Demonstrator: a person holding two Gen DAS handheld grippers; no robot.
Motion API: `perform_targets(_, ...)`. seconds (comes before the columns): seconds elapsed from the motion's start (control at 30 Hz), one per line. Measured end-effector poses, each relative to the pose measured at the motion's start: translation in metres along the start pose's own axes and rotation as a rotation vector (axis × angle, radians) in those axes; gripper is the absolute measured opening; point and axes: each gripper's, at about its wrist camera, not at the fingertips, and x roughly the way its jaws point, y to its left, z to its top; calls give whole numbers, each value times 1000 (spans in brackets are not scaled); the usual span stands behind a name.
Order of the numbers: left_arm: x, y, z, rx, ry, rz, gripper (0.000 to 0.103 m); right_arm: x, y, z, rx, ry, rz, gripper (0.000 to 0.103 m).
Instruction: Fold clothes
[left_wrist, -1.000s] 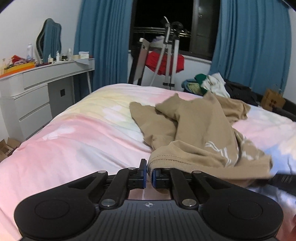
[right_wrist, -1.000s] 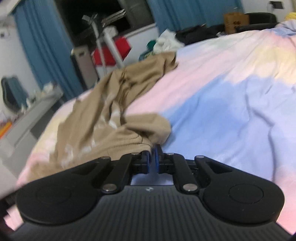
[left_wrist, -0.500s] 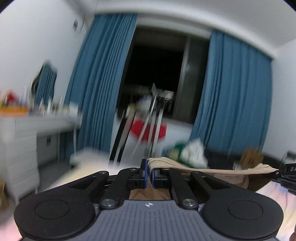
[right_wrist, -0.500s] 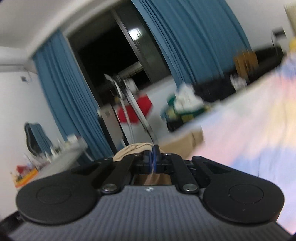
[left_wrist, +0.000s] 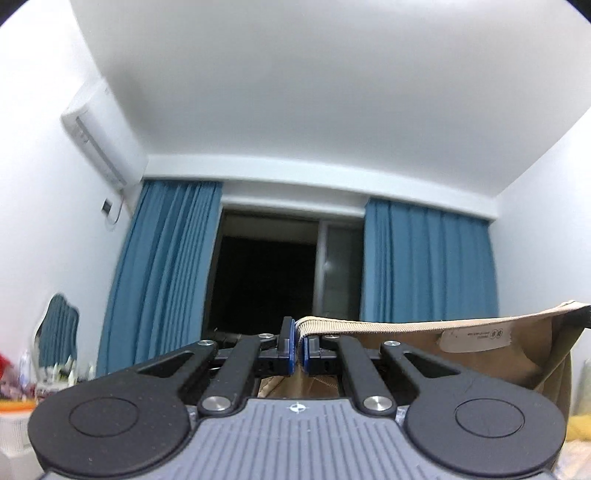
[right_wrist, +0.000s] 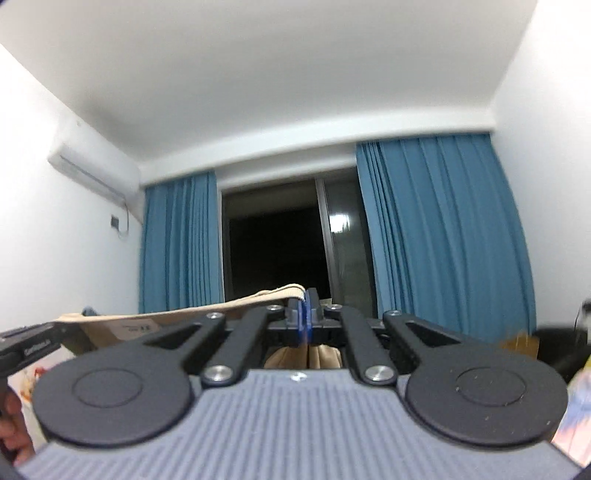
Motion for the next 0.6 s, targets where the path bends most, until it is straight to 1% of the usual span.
perform_targets(0.07,-12,-3,32,7,-19,-22,5,-15,3,29,-16,-40,3,5)
perform_targets(0.13,-21,-5,57,14,-20,-44,5,-28,6,50,-26,-71,8,5)
perform_targets(0.23,-23,-9,71,25,9,-64,5,-39,5,64,-20,-86,19,5)
perform_targets(0.3,-22,-8,66,15,39,-68,5,-42,3,64,-9,-79,27,5)
perform_targets(0.37,-13,-3,49,-1,77,-70,5,-40,2,55,-10,-55,28,5)
perform_targets(0.4,-4,0,35,-4,101,-64,5,-32,0,44,-9,-32,26,5)
perform_targets(0.47,17,7,4,-5,149,-50,5,-7,-5,14,-4,29,15,5)
perform_targets(0.57,58,15,-51,-5,227,-28,5,32,-12,-33,5,120,-1,5)
perform_targets(0.6,77,17,-71,-12,259,-16,5,45,-14,-48,8,150,-6,5)
